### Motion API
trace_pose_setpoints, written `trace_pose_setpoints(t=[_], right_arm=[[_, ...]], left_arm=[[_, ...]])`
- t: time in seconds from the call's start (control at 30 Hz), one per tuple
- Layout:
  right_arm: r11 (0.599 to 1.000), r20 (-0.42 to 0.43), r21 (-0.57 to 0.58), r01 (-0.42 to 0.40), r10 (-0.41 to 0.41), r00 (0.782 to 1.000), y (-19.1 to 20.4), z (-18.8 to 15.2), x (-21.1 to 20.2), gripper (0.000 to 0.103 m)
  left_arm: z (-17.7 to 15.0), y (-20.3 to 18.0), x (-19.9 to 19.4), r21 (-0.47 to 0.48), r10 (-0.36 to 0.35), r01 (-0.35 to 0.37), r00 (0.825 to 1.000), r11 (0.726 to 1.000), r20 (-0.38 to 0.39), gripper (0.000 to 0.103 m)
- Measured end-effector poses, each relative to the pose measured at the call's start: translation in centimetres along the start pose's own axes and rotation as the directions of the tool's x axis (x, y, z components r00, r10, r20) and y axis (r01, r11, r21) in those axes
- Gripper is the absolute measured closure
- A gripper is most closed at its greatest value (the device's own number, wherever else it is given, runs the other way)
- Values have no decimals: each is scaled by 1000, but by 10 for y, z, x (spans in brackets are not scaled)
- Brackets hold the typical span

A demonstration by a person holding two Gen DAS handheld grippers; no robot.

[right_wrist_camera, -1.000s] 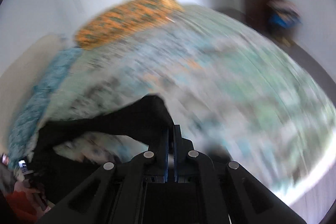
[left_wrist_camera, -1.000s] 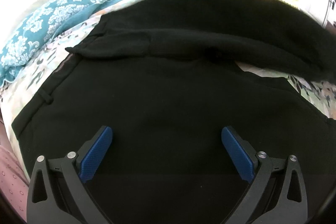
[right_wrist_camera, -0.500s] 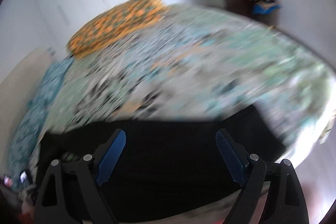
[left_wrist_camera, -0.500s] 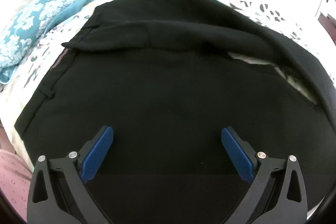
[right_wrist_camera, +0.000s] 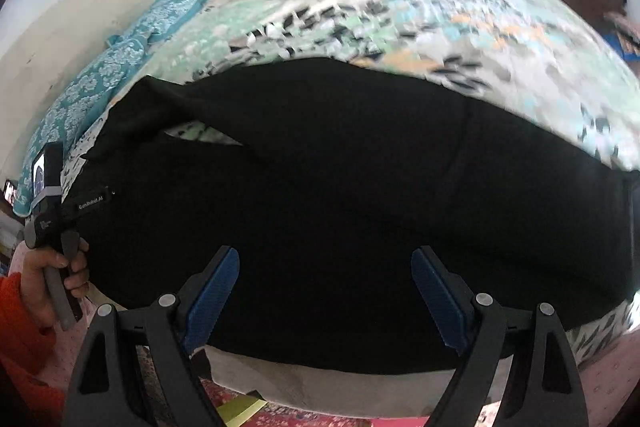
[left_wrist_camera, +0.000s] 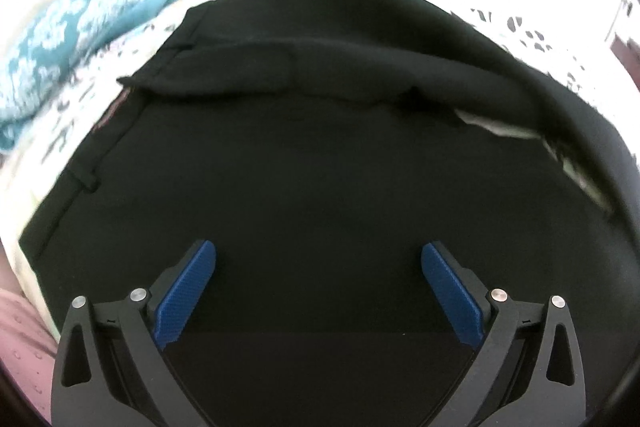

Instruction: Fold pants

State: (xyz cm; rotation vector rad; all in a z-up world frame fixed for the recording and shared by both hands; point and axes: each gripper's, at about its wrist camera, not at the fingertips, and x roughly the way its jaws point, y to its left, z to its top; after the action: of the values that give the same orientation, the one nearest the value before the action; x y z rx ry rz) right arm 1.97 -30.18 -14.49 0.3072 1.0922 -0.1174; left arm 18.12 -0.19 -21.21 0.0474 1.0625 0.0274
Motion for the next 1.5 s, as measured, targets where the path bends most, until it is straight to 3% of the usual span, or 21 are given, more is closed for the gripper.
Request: trace_pose_setpoints(t=[0.2, 0.93, 1.13, 1.27, 1.37, 1.5], right_arm=[[997, -15, 80, 7, -5, 1000, -16, -2, 0, 15], [992, -14, 123, -5, 6, 1000, -21, 0, -1, 15], [992, 21, 130, -4, 1, 1000, -22, 2, -12, 15], [987, 99, 160, 28, -44, 994, -41, 11, -40, 15], [947, 224, 322, 9, -86, 971, -90, 22, -80, 15], [801, 324, 582, -143, -67, 944, -166, 21, -117, 15]], left_arm=[[-1, 2, 1, 0, -8, 8, 1000, 1000, -14, 0], [-2, -1, 1, 20, 10, -10, 1000, 1000, -19, 0], [-2, -1, 2, 24, 8, -8, 1000, 1000, -22, 0], [-2, -1, 2, 31, 2, -1, 1000, 1000, -31, 0], [-1, -1, 2, 34, 0, 2, 999, 999, -37, 0], [-2, -2, 2, 32, 6, -5, 999, 999, -36, 0]])
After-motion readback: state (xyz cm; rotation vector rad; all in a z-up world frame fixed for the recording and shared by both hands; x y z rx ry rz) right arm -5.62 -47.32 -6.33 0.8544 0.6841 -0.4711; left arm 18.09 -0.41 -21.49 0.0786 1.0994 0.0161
